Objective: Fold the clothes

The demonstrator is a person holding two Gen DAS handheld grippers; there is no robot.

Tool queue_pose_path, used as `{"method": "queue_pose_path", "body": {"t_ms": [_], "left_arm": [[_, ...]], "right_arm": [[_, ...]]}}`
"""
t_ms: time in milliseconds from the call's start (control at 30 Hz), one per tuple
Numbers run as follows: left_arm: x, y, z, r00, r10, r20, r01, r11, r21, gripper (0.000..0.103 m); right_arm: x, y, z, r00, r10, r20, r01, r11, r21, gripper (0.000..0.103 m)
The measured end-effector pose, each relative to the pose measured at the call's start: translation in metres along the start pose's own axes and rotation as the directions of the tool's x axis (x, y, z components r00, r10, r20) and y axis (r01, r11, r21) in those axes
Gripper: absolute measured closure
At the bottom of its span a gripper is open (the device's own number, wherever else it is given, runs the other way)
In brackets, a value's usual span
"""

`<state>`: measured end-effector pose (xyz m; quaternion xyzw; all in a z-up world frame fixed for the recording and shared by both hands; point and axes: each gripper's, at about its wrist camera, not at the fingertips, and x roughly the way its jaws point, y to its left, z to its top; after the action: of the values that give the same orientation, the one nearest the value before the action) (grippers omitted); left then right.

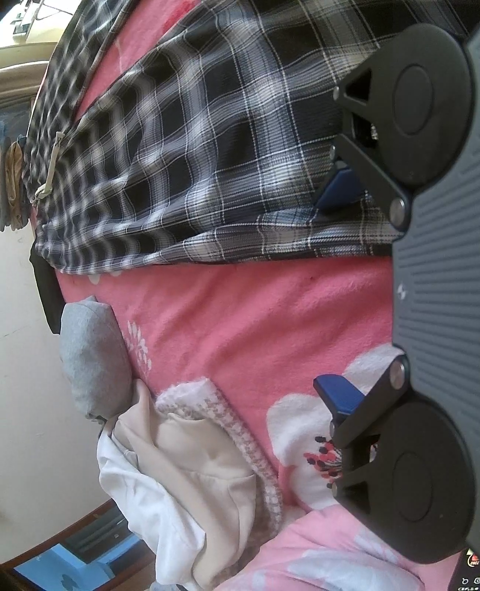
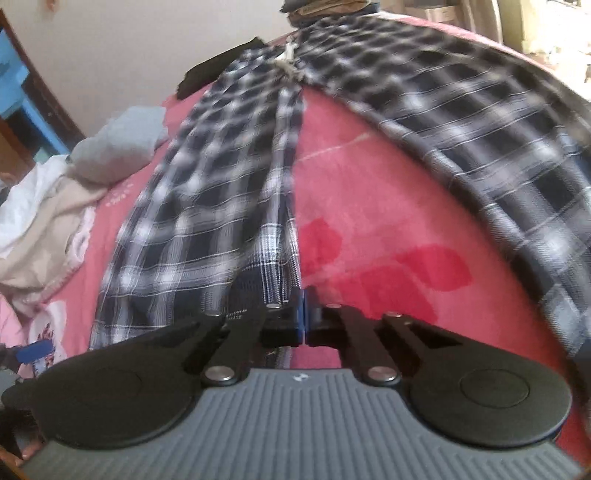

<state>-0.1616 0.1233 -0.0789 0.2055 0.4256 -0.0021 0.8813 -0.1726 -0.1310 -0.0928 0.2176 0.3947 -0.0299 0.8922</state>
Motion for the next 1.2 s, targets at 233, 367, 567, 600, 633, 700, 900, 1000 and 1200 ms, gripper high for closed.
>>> {"method": "queue_pose_path", "body": {"t_ms": [233,367,567,600,633,700,900,1000,1200], "left_arm": [[0.000,0.000,-0.001,1.000,0.001,-0.003,-0.001,1.000,-0.001,0.006],[0.000,0.001,-0.002,1.000,-0.003,-0.007,0.003,1.000,-0.007,0.006],[0.001,0.001,-0.002,1.000,0.000,-0.006,0.000,1.000,-0.001,0.006],[0.001,0.001,-0.003,1.000,0.001,-0.005,-0.001,1.000,0.001,0.006],[0.001,0.001,-0.003,1.000,0.001,-0.005,-0.001,1.000,0.002,0.006],[0.002,0.001,-0.003,1.000,0.000,-0.007,0.000,1.000,0.002,0.006],[0.003,0.001,-0.004,1.000,0.000,-0.010,0.000,1.000,0.000,0.005],[0.003,0.001,-0.004,1.000,-0.001,-0.011,0.001,1.000,-0.003,0.005],[-0.003,0.006,-0.002,1.000,0.001,-0.013,-0.001,1.000,-0.022,0.005]], "right_arm": [[-0.003,-0.009,0.000,1.000,-0.010,0.009,0.010,0.999,0.051,0.101],[-0.005,-0.009,0.004,0.996,0.085,0.025,-0.087,0.993,0.086,0.095],[0.010,-0.002,0.004,0.994,0.108,-0.002,-0.108,0.992,0.057,0.074],[0.013,-0.001,0.003,0.996,0.088,-0.005,-0.088,0.995,0.042,0.089],[0.014,0.000,0.001,0.997,0.074,-0.005,-0.074,0.997,0.034,0.100],[0.010,-0.002,0.000,0.998,0.064,0.001,-0.064,0.997,0.043,0.103],[0.007,-0.006,-0.003,1.000,-0.003,0.009,0.002,0.998,0.065,0.103],[0.010,-0.007,-0.005,1.000,-0.015,0.001,0.015,0.997,0.080,0.103],[0.005,-0.016,-0.002,0.999,0.038,-0.009,-0.036,0.992,0.119,0.100]]}}
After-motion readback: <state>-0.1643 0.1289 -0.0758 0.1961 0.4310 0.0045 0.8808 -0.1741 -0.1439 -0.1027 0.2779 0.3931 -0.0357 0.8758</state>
